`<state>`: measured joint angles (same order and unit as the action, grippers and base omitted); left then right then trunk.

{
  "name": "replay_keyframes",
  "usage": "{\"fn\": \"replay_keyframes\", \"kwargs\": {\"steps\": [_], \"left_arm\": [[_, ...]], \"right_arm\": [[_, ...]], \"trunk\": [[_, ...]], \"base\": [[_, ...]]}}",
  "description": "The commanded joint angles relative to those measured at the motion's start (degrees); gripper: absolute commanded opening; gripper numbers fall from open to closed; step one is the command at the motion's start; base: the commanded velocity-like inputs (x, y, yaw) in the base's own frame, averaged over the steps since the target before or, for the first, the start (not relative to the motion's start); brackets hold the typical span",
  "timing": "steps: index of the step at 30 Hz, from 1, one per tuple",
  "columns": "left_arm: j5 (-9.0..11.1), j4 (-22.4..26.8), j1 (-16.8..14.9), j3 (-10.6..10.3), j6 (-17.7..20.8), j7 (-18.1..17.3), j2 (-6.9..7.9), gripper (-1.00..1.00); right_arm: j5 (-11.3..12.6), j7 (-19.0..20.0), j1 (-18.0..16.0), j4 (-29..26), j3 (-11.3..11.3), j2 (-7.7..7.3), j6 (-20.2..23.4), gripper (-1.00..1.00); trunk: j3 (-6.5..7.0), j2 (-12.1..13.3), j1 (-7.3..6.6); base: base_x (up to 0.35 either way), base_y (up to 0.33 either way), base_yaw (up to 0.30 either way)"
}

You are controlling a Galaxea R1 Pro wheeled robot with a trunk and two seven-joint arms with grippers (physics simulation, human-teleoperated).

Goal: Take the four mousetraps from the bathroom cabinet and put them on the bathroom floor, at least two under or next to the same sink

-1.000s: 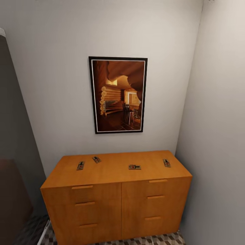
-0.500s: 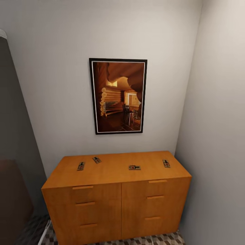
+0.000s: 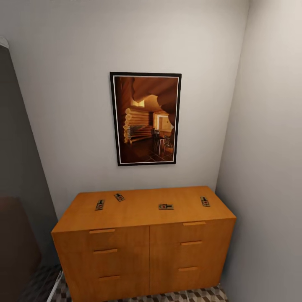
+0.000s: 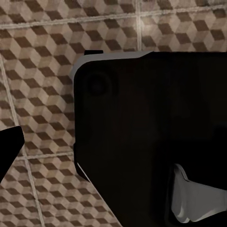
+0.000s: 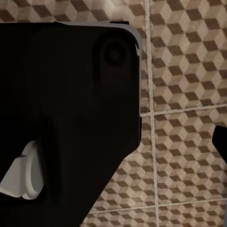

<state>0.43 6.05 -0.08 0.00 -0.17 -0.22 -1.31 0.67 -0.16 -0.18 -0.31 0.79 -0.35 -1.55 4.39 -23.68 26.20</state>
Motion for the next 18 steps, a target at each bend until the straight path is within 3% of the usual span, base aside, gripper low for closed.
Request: {"fn": "replay_keyframes", "kwargs": {"steps": [1,18], "left_arm": [[0.1,0.1,0.0,0.1,0.0,-0.1,0.00,1.00],[-0.2,-0.6,0.0,-0.1,-0.1,-0.3,0.22,1.00]], "right_arm": [[0.1,0.0,0.0,0.0,0.1,0.00,-0.2,1.00],[0.2,0.0,0.0,0.0,0.1,-0.18,0.6,1.00]], "trunk": [[-0.02,0.0,0.02],[-0.02,0.0,0.02]], "base": [[0.000,0.000,0.000],[0.000,0.000,0.000]]}}
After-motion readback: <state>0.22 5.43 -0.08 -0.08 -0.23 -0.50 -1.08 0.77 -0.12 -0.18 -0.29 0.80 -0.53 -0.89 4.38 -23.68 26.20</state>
